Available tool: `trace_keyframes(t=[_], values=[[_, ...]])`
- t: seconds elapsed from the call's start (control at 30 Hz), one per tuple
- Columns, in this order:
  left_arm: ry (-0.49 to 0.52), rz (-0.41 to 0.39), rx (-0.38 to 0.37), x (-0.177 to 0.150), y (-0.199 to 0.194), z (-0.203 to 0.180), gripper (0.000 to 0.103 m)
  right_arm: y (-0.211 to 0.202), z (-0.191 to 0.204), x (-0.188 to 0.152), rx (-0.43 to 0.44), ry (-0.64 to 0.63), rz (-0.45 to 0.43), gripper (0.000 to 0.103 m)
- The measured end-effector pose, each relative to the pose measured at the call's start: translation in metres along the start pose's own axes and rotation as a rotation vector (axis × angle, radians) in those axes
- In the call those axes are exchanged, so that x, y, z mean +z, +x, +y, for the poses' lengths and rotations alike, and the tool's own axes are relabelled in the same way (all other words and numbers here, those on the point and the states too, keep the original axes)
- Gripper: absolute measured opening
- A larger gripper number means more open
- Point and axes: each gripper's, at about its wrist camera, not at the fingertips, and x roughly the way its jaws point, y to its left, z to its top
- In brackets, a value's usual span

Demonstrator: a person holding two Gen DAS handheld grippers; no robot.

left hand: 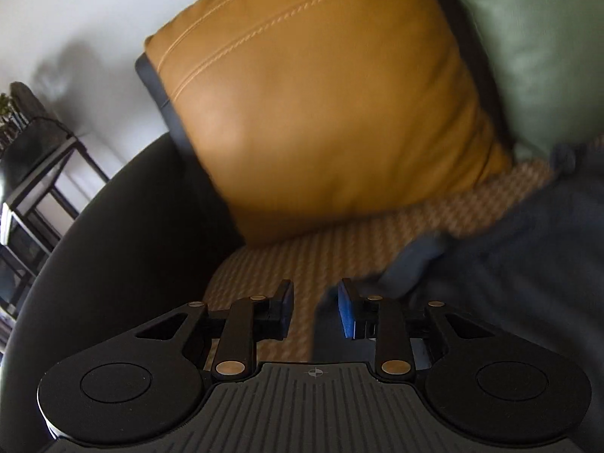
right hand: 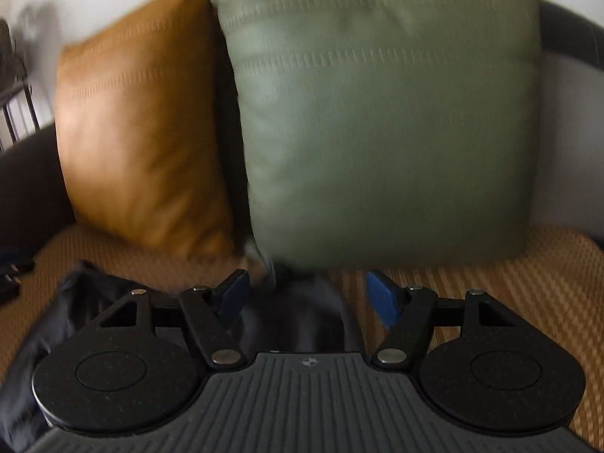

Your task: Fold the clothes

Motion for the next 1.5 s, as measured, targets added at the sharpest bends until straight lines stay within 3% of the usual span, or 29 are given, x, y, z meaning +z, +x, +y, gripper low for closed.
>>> trace_keyframes(t=[0.03, 0.07, 0.17, 0.3, 0.43, 0.67, 0.8, 0.9, 0.97, 1.0, 1.07, 1.1, 1.27, 1.37, 1.5], values=[[0.007, 0.009, -0.008, -0.014, -0.009, 0.009, 0.038, -0.006, -0.004, -0.012, 0.008, -0.007, 0.019, 0.073], [0.014, 0.018, -0.016, -0.029, -0.017, 0.019, 0.051, -0.013, -0.007, -0.024, 0.016, -0.015, 0.038, 0.073], [0.054, 0.039, -0.04, -0.071, -0.051, 0.043, 0.061, -0.051, -0.014, -0.055, 0.072, -0.005, 0.087, 0.074], [0.072, 0.107, -0.076, -0.126, -0.088, 0.061, 0.067, -0.099, -0.012, -0.086, 0.101, -0.008, 0.136, 0.074], [0.014, 0.18, -0.135, -0.167, -0.11, 0.067, 0.068, -0.133, -0.012, -0.122, 0.102, 0.006, 0.189, 0.073], [-0.076, 0.222, -0.197, -0.186, -0.113, 0.056, 0.072, -0.161, -0.019, -0.167, 0.085, 0.073, 0.253, 0.056], [-0.1, 0.244, -0.238, -0.189, -0.105, 0.043, 0.071, -0.159, -0.017, -0.179, 0.094, 0.074, 0.272, 0.055], [-0.113, 0.236, -0.225, -0.192, -0.099, 0.036, 0.071, -0.151, -0.014, -0.185, 0.094, 0.064, 0.29, 0.055], [-0.133, 0.231, -0.228, -0.192, -0.099, 0.036, 0.064, -0.145, -0.011, -0.188, 0.082, 0.048, 0.3, 0.055], [-0.144, 0.226, -0.252, -0.192, -0.099, 0.036, 0.032, -0.144, -0.009, -0.19, 0.079, 0.044, 0.295, 0.054], [-0.156, 0.221, -0.291, -0.192, -0.1, 0.033, 0.0, -0.143, -0.004, -0.191, 0.083, 0.021, 0.292, 0.029], [-0.141, 0.221, -0.277, -0.19, -0.102, 0.029, 0.0, -0.142, -0.003, -0.19, 0.103, 0.025, 0.301, 0.002], [-0.132, 0.193, -0.257, -0.182, -0.112, 0.049, 0.0, -0.15, -0.011, -0.169, 0.102, 0.026, 0.289, 0.002], [-0.129, 0.171, -0.163, -0.173, -0.112, 0.08, 0.0, -0.162, -0.027, -0.144, 0.051, 0.003, 0.247, 0.002], [-0.143, 0.185, -0.012, -0.159, -0.097, 0.13, 0.0, -0.172, -0.057, -0.11, -0.086, -0.013, 0.211, 0.002]])
